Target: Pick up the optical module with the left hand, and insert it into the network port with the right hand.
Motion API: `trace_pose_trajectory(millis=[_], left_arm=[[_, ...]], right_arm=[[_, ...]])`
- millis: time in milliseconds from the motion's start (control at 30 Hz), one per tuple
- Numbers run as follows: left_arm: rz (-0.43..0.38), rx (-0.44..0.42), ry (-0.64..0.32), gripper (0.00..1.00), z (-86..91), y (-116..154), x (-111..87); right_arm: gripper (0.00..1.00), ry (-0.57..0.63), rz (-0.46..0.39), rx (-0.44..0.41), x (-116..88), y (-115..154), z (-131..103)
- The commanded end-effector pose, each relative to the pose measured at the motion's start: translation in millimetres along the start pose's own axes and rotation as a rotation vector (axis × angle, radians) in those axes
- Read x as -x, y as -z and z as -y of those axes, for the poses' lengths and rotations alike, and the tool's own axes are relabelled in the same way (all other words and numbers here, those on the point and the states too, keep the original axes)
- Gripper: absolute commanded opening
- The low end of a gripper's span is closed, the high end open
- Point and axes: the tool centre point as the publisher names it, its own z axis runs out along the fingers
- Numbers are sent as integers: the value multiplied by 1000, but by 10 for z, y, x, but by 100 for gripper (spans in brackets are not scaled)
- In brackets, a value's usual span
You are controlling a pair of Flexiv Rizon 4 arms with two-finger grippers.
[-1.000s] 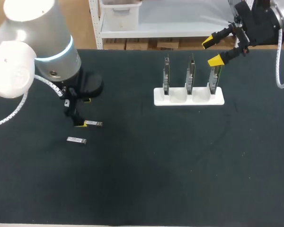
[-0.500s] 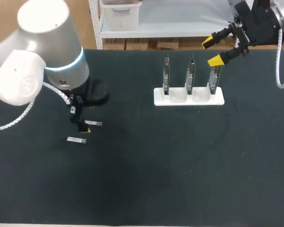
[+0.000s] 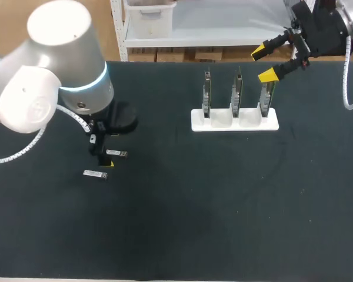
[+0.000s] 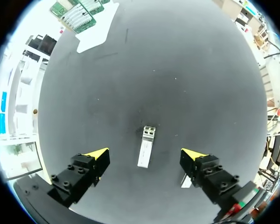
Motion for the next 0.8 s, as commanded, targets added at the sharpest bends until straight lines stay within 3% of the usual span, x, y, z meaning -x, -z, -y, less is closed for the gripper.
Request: trace_pose_trajectory(millis=[33, 800], left_arm=[[-5, -2, 1, 100, -28, -17, 9], [-18, -29, -2, 100, -41, -112, -23]], right_arm=[[100, 1, 1, 0, -1, 1, 1], [100, 1, 1, 0, -1, 1, 1]])
